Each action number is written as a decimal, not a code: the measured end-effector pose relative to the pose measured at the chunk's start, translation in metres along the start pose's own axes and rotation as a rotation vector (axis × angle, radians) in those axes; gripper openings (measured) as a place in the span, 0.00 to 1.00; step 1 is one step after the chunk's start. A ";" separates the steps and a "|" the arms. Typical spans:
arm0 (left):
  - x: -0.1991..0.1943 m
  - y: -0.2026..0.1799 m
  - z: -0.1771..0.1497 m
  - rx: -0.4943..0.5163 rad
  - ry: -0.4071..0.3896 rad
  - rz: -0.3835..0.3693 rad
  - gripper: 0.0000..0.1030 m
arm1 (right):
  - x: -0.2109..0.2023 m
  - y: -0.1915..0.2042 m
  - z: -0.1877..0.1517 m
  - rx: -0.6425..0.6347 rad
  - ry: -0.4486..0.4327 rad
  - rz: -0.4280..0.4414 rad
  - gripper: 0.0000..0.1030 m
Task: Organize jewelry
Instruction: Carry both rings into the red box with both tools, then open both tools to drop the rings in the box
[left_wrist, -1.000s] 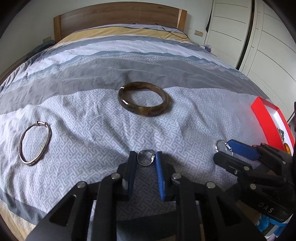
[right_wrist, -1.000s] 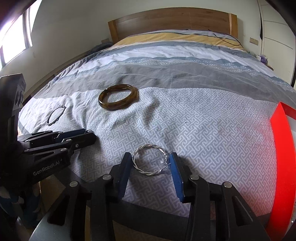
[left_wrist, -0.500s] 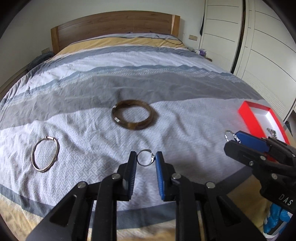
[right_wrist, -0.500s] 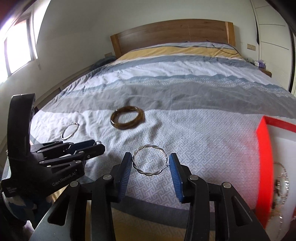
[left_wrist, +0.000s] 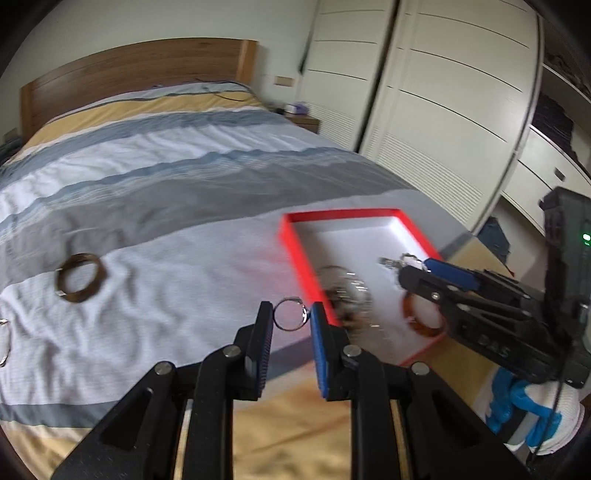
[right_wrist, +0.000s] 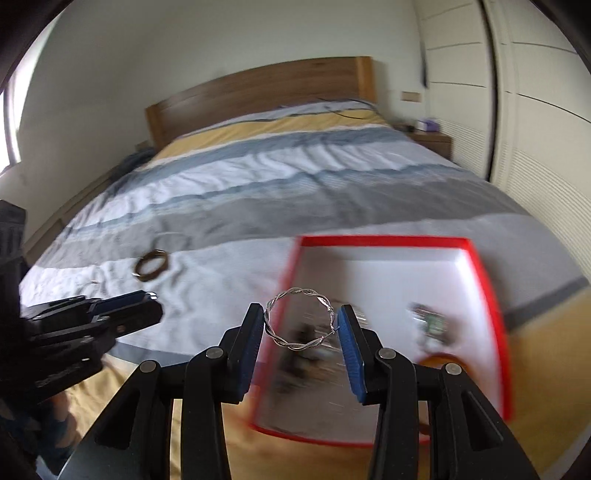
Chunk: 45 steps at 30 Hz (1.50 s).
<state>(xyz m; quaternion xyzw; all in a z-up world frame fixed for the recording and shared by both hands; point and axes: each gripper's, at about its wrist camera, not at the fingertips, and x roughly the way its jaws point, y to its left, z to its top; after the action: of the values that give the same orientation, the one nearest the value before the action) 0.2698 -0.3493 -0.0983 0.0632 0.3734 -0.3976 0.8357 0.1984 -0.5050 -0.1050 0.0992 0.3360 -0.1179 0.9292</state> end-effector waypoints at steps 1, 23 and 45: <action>0.007 -0.013 0.003 0.015 0.007 -0.017 0.18 | -0.001 -0.013 -0.003 0.018 0.006 -0.025 0.40; 0.142 -0.055 0.031 0.055 0.196 0.083 0.19 | 0.082 -0.094 0.004 0.030 0.195 -0.146 0.41; 0.012 -0.059 0.034 0.002 0.073 0.072 0.23 | -0.027 -0.064 -0.007 0.101 0.115 -0.078 0.48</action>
<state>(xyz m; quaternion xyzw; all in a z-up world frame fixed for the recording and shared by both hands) 0.2527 -0.4102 -0.0713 0.0921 0.4008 -0.3649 0.8353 0.1552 -0.5602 -0.0997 0.1394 0.3862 -0.1651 0.8968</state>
